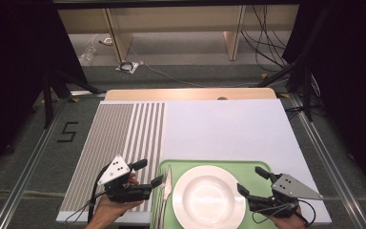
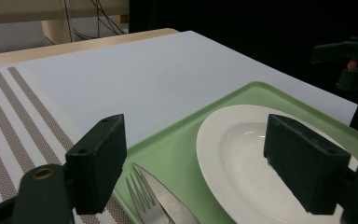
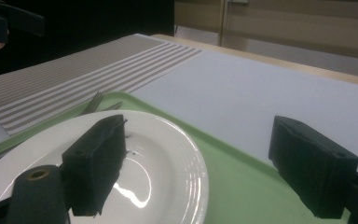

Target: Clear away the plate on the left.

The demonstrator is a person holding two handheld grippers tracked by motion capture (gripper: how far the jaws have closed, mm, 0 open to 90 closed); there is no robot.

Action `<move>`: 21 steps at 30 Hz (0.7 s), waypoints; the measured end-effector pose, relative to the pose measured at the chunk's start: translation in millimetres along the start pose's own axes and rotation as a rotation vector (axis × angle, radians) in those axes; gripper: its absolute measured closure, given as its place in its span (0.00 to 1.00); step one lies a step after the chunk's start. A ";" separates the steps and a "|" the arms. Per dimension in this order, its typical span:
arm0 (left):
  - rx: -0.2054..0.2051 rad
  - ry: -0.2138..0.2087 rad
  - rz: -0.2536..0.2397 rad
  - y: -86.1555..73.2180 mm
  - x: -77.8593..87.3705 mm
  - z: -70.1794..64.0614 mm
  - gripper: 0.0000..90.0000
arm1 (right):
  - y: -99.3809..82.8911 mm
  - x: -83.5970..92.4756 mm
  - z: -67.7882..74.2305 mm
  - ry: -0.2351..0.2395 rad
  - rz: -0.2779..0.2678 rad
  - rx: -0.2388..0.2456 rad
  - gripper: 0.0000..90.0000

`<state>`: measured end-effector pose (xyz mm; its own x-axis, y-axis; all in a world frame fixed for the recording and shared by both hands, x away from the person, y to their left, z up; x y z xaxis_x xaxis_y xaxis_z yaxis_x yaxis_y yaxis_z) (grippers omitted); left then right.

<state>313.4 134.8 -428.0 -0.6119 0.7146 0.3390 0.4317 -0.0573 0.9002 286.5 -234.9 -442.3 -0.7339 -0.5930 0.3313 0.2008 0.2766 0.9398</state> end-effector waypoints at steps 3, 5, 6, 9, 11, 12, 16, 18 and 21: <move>0.004 0.003 -0.004 0.0 0.6 0.8 0.23 | 0.5 0.1 0.3 0.000 -0.005 0.002 0.22; 0.006 0.004 -0.003 -0.4 0.4 1.2 0.23 | 0.5 0.2 0.6 -0.002 -0.002 0.004 0.22; 0.007 0.004 -0.001 -0.6 0.2 1.4 0.22 | 0.5 0.1 0.7 -0.002 -0.003 0.004 0.22; 0.009 0.007 0.003 -1.1 -0.6 1.8 0.22 | 0.3 0.1 0.3 -0.001 -0.002 0.004 0.22; 0.011 0.008 0.002 -1.0 -0.7 2.2 0.22 | 0.4 -0.1 -0.1 -0.001 -0.006 0.002 0.22; 0.014 0.007 0.002 -1.0 -0.7 2.6 0.22 | 0.4 -0.2 -0.3 -0.003 -0.006 0.002 0.22; 0.034 0.004 0.001 -0.6 -0.9 4.4 0.21 | 0.1 -0.1 -0.4 -0.002 -0.003 0.001 0.22; 0.038 0.004 0.002 -0.5 -0.9 4.9 0.21 | -0.2 -0.4 -0.4 -0.001 -0.003 -0.001 0.22; 0.040 0.002 0.003 -0.5 -0.7 4.9 0.21 | 0.1 -0.5 -0.1 -0.001 -0.002 0.002 0.22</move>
<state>316.9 137.8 -430.0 -0.6118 0.7129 0.3427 0.4602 -0.0315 0.8873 286.9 -234.7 -442.4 -0.7347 -0.5929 0.3296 0.1982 0.2771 0.9402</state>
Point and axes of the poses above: each handheld gripper's, and its own axes: x roughly backward along the jaws, y roughly out of its top, z roughly to its left, the point moved 4 cm from there along -x, roughly forward along the jaws, and after that the axes turned 6 degrees about x, right-handed, at the moved point
